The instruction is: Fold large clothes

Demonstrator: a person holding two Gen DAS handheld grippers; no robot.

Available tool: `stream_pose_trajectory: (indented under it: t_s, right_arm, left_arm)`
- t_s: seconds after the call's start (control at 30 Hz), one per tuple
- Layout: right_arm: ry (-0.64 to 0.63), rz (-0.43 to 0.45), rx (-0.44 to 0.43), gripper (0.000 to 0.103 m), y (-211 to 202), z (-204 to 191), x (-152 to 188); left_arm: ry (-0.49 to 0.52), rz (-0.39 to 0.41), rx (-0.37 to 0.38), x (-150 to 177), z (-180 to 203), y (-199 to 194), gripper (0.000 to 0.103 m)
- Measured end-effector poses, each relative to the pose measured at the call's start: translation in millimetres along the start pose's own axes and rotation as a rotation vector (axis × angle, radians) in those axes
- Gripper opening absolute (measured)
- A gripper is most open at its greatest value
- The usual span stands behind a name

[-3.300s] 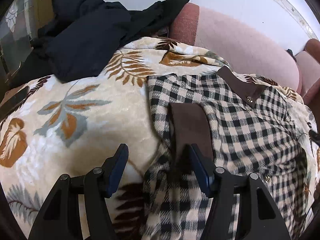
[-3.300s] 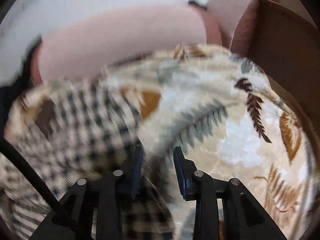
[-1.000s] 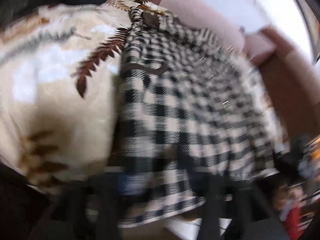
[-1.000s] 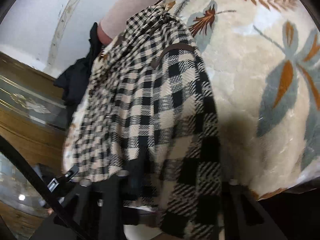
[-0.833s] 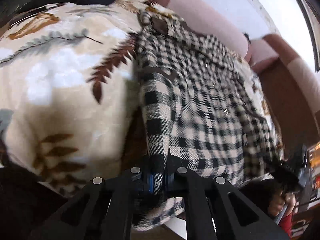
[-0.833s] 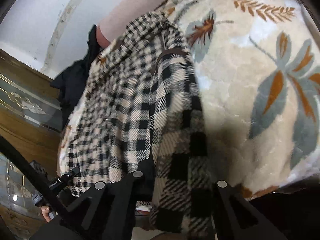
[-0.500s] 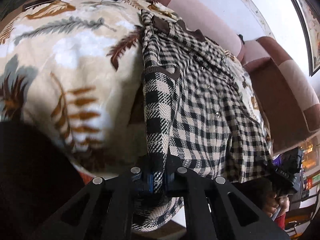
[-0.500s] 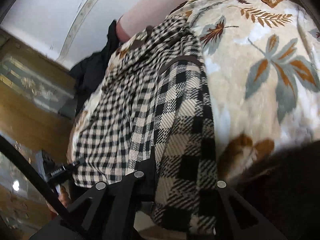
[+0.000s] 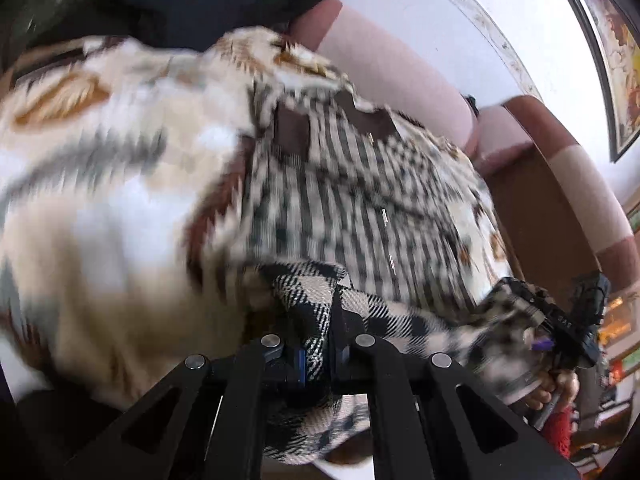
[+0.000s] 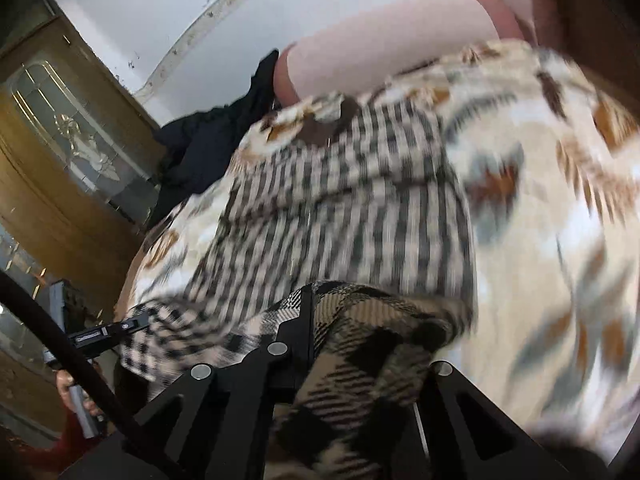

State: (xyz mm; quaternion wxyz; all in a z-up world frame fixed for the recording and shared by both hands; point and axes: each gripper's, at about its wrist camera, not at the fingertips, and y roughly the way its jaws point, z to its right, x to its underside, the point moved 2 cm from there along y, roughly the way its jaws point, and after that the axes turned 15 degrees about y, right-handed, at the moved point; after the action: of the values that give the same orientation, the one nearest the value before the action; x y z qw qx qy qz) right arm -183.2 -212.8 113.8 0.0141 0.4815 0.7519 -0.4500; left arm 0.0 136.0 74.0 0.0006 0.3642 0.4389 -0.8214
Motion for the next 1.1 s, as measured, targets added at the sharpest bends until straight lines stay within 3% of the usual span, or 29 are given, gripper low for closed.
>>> stream_pose_trajectory:
  t_s: [0.23, 0.37, 0.57, 0.7, 0.8, 0.83, 0.87, 0.93, 1.0, 1.1]
  right_arm:
    - [0.079, 0.089, 0.051, 0.007, 64.7, -0.2, -93.7]
    - [0.142, 0.104, 0.098, 0.007, 105.6, 17.2, -137.7]
    - [0.204, 0.046, 0.133, 0.007, 158.9, 50.7, -172.1]
    - [0.272, 0.017, 0.073, 0.010, 174.3, 67.4, -186.9]
    - [0.338, 0.030, 0.005, 0.015, 184.7, 77.9, -203.3]
    - [0.365, 0.033, -0.016, 0.017, 189.2, 81.7, -207.2]
    - [0.383, 0.033, -0.028, 0.021, 192.4, 84.5, -208.3]
    - [0.401, 0.037, -0.027, 0.034, 200.2, 89.6, -211.6]
    - [0.402, 0.048, -0.019, 0.054, 204.3, 91.5, -214.0]
    - [0.411, 0.067, -0.017, 0.062, 203.9, 92.9, -218.3]
  left_arm:
    - [-0.072, 0.057, -0.053, -111.1, -36.9, 67.9, 0.007]
    - [-0.083, 0.063, -0.067, -151.9, -52.8, 104.6, 0.007]
    - [-0.049, 0.035, -0.072, -178.0, -68.6, 152.4, 0.008]
    - [-0.110, 0.055, 0.017, -188.2, -83.4, 164.3, 0.013]
    - [-0.234, 0.127, 0.128, -198.6, -104.3, 163.0, 0.026]
    - [-0.282, 0.160, 0.154, -201.5, -112.7, 160.5, 0.040]
    - [-0.312, 0.194, 0.139, -203.3, -117.9, 156.1, 0.060]
    - [-0.355, 0.264, 0.058, -204.7, -128.6, 146.4, 0.074]
    - [-0.385, 0.261, 0.068, -206.4, -136.7, 147.0, 0.074]
    - [-0.401, 0.233, 0.056, -204.9, -140.6, 151.8, 0.074]
